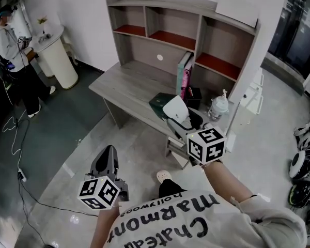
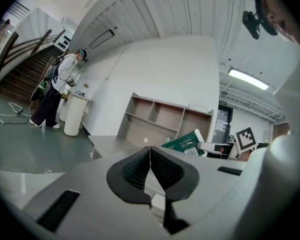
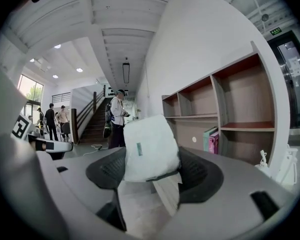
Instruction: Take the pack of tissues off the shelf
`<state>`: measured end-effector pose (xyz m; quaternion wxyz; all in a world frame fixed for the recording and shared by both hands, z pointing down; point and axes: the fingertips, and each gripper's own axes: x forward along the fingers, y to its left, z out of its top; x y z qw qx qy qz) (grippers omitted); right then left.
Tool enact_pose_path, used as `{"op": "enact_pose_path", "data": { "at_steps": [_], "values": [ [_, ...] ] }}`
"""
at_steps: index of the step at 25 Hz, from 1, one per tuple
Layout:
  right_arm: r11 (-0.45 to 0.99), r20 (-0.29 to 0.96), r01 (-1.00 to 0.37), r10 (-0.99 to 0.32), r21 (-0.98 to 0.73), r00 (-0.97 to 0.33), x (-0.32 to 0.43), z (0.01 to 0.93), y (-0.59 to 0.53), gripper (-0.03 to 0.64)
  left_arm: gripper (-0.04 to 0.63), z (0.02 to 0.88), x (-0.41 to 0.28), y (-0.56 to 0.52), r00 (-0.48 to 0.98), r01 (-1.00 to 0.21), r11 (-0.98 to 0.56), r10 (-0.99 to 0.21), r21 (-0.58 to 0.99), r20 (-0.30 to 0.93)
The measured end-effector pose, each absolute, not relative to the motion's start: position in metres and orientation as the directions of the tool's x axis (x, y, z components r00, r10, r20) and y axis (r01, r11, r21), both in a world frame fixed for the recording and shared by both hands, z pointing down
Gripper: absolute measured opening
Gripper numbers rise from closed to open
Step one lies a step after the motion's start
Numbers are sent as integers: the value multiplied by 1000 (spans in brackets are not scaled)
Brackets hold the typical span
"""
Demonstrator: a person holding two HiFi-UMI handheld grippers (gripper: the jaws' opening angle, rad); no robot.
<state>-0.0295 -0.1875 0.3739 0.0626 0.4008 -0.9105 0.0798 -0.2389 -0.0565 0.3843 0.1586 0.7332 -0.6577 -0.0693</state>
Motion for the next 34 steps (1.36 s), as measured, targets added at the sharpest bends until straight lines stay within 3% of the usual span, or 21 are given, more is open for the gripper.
{"op": "enact_pose_path", "data": {
  "at_steps": [34],
  "values": [
    [660, 294, -741, -689, -122, -662, -19, 437, -174, 314, 18, 419, -230, -52, 107, -938, -43, -980, 344, 168]
  ]
}}
